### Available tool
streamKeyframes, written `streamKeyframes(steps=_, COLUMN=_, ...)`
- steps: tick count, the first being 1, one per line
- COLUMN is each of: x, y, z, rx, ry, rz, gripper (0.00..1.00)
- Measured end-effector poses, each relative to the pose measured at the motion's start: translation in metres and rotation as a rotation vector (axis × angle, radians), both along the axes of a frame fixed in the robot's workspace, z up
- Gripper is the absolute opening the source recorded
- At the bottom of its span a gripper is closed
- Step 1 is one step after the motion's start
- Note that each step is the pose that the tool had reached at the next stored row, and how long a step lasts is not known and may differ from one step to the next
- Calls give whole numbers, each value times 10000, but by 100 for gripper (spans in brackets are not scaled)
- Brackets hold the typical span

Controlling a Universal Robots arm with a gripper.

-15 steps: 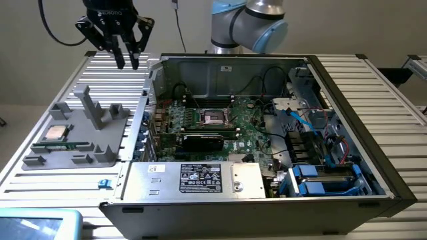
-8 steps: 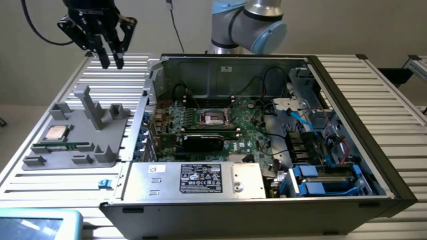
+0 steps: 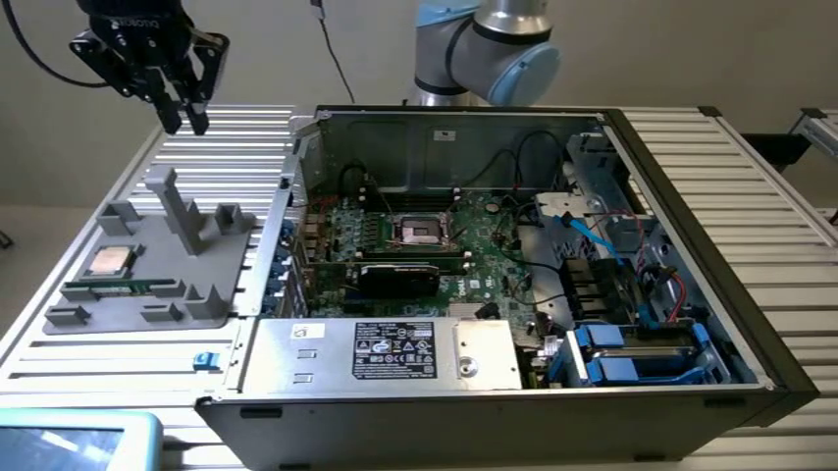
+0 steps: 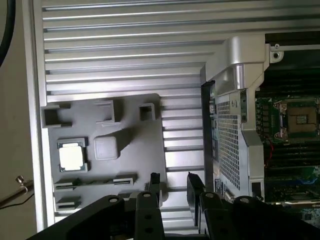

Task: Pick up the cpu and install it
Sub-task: 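Reach for the cpu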

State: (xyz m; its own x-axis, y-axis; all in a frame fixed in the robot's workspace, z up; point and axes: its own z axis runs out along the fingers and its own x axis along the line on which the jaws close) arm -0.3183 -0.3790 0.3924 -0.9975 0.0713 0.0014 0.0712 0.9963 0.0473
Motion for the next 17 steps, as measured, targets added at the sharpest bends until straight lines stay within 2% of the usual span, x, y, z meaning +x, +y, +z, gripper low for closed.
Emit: streamKeyframes(steps=17, x=-771, y=27, z=0, rx=0, ry=39, rz=0, gripper=35)
